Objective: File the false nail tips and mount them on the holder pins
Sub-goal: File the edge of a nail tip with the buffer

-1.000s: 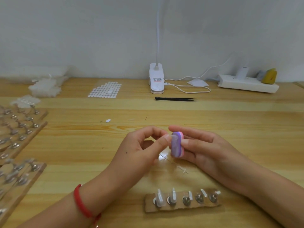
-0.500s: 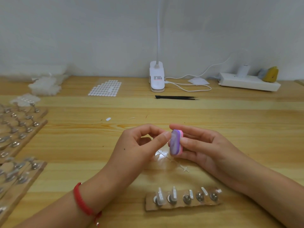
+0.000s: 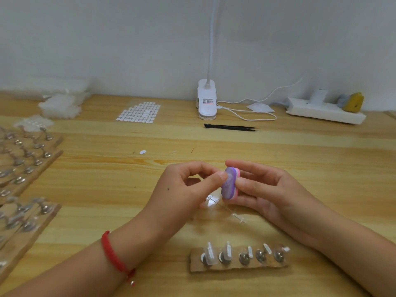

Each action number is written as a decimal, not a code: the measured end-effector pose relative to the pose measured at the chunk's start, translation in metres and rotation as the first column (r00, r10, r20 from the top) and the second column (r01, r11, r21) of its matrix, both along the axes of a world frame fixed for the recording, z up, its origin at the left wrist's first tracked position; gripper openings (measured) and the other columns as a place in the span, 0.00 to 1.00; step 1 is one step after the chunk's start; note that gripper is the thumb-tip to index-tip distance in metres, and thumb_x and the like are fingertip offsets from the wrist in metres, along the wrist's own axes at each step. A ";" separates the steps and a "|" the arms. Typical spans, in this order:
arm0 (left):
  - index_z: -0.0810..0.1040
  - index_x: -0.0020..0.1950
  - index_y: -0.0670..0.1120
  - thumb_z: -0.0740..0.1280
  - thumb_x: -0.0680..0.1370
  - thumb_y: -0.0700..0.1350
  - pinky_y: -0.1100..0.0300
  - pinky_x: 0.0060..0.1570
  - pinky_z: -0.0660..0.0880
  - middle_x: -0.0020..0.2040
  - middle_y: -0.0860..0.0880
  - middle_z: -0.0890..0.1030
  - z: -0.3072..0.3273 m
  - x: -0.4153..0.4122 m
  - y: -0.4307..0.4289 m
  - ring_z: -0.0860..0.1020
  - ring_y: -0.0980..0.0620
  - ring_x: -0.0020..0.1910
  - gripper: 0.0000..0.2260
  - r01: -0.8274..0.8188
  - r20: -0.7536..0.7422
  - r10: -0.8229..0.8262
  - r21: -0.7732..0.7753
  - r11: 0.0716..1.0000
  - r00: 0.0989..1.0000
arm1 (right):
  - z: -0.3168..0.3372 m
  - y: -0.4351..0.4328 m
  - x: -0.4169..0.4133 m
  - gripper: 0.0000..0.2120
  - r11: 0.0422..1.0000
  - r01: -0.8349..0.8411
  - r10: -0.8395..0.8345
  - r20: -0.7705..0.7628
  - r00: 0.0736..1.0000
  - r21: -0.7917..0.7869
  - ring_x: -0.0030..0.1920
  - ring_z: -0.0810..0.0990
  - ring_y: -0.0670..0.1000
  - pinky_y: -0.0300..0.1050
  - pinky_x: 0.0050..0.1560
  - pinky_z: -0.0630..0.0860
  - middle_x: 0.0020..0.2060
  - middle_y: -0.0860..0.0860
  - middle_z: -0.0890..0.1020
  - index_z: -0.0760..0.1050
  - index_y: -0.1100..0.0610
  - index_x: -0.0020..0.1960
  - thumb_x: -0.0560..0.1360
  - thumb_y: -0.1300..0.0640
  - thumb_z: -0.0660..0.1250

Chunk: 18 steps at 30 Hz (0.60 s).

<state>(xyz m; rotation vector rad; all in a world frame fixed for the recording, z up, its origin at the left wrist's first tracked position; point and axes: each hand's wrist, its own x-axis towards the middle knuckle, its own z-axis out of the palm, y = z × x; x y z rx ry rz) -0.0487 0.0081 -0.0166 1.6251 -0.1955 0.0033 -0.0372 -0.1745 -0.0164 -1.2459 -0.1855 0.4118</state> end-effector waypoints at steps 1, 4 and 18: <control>0.82 0.37 0.46 0.71 0.73 0.43 0.70 0.25 0.66 0.23 0.57 0.72 0.000 0.000 0.000 0.67 0.59 0.22 0.05 0.002 0.006 -0.002 0.004 1.000 1.000 | 0.001 0.000 0.000 0.16 1.000 -0.006 0.006 0.003 1.000 -0.002 0.48 0.85 0.56 0.45 0.47 0.81 0.49 0.59 0.84 0.83 0.59 0.55 0.67 0.64 0.74; 0.82 0.37 0.45 0.71 0.74 0.43 0.69 0.25 0.66 0.24 0.56 0.73 0.000 -0.001 0.000 0.67 0.58 0.22 0.06 0.011 0.008 -0.011 0.010 1.000 1.000 | 0.002 0.001 -0.001 0.17 1.000 -0.015 0.015 0.005 1.000 -0.007 0.49 0.85 0.56 0.45 0.47 0.81 0.49 0.58 0.85 0.83 0.57 0.54 0.65 0.61 0.74; 0.82 0.37 0.45 0.72 0.72 0.44 0.69 0.25 0.66 0.29 0.50 0.77 0.002 -0.003 0.000 0.68 0.58 0.22 0.05 -0.034 0.023 0.034 0.023 0.999 0.999 | 0.001 0.003 0.001 0.15 0.999 0.042 -0.041 -0.001 0.999 0.019 0.46 0.85 0.54 0.43 0.43 0.81 0.49 0.59 0.85 0.83 0.58 0.55 0.69 0.63 0.69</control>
